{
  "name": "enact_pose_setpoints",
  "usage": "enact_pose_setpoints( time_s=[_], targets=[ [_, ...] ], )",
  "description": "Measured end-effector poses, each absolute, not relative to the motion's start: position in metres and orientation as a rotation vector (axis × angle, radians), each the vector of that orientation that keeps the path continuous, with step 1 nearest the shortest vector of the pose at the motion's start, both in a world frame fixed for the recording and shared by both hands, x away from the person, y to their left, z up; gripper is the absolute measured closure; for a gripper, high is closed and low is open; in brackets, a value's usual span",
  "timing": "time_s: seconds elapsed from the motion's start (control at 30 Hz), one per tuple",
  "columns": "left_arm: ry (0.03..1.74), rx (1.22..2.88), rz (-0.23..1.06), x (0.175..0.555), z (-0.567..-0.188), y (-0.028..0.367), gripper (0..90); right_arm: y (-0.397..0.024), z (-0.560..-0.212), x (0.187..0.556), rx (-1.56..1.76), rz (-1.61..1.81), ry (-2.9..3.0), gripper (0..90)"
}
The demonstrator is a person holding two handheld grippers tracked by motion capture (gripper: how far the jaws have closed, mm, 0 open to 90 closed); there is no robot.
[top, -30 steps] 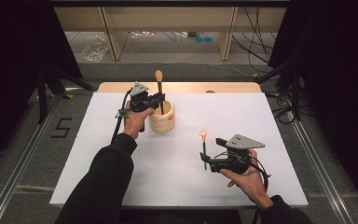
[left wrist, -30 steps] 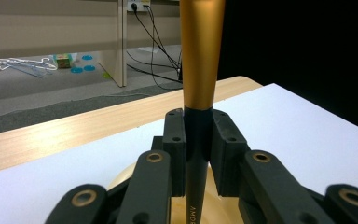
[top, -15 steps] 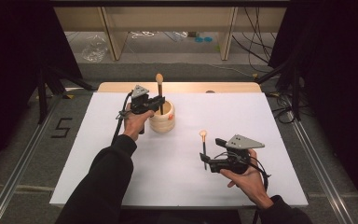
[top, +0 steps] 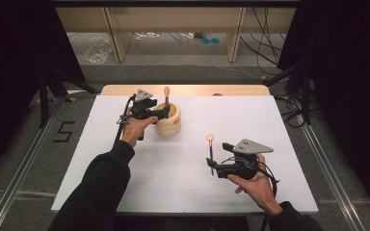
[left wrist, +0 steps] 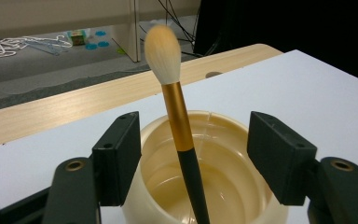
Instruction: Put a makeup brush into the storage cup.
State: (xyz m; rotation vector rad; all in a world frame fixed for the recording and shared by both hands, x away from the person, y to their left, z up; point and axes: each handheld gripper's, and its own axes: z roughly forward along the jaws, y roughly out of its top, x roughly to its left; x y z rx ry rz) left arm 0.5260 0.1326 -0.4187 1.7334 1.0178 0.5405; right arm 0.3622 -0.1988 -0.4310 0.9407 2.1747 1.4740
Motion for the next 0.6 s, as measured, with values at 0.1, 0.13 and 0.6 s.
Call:
enact_pose_setpoints(
  time_s=[0.1, 0.13, 0.6],
  targets=[
    [1.014, 1.727, 0.538, 0.523, -0.415, 0.135, 31.6, -0.198, -0.431, 0.362, 0.953, 1.476, 2.184, 18.5],
    [1.018, 1.727, 0.53, 0.522, -0.414, 0.136, 30.5, -0.198, -0.431, 0.361, 0.962, 1.48, 2.189, 18.5],
    [0.991, 1.693, 0.46, 0.494, -0.399, 0.146, 23.0, -0.2, -0.43, 0.362, 0.95, 1.46, 2.174, 18.3]
  ],
)
